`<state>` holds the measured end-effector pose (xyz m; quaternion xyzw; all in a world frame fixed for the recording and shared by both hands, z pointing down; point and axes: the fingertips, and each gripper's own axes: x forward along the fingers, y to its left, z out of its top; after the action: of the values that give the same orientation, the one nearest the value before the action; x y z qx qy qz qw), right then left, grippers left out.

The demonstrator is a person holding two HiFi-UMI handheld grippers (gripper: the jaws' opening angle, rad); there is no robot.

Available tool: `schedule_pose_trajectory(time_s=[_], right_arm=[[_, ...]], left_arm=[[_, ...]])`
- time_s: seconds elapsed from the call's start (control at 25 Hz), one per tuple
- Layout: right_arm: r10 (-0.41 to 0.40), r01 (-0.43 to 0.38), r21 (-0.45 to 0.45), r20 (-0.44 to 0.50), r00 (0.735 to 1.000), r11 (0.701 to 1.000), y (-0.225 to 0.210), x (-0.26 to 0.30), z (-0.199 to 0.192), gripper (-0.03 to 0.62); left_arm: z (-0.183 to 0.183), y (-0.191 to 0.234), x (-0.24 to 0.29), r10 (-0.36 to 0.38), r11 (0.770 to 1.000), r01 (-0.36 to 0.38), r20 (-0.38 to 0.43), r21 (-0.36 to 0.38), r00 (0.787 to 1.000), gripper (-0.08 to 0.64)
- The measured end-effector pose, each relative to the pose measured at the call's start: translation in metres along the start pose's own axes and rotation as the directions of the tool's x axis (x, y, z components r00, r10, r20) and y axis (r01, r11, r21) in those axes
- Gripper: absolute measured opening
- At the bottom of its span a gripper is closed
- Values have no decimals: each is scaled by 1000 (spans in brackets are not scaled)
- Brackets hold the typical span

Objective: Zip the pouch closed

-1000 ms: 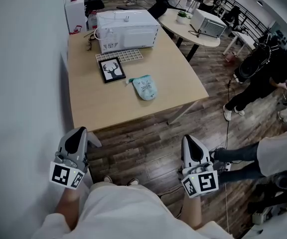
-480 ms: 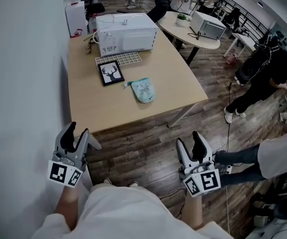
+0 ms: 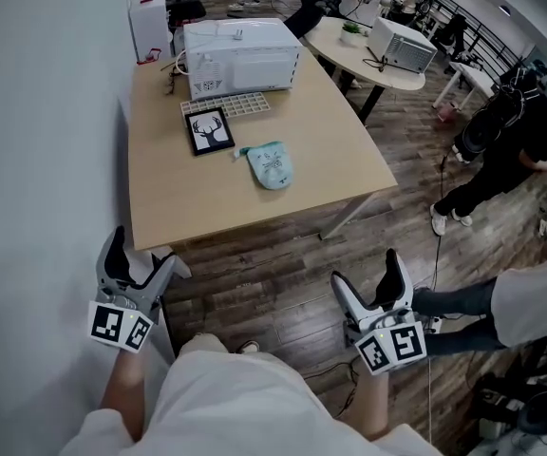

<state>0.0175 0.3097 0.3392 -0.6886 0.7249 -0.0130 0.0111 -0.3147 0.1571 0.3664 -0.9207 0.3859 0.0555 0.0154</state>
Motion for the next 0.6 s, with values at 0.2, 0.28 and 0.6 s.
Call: schedule_pose_trajectory(time_s=[0.2, 0.28, 0.6], right_arm=[[19, -18, 32, -32, 999, 999, -8, -7, -21, 489], [34, -33, 40, -37, 999, 999, -7, -6, -24, 489], [32, -27, 53, -98, 995, 998, -24, 20, -47, 489]], left_arm=[[-10, -13, -2, 10, 1000, -9, -28, 6, 1000, 467], [-15, -15, 1, 6, 1000, -6, -47, 5, 999, 466], [-47, -27, 54, -60, 998, 57, -86, -27, 995, 466]])
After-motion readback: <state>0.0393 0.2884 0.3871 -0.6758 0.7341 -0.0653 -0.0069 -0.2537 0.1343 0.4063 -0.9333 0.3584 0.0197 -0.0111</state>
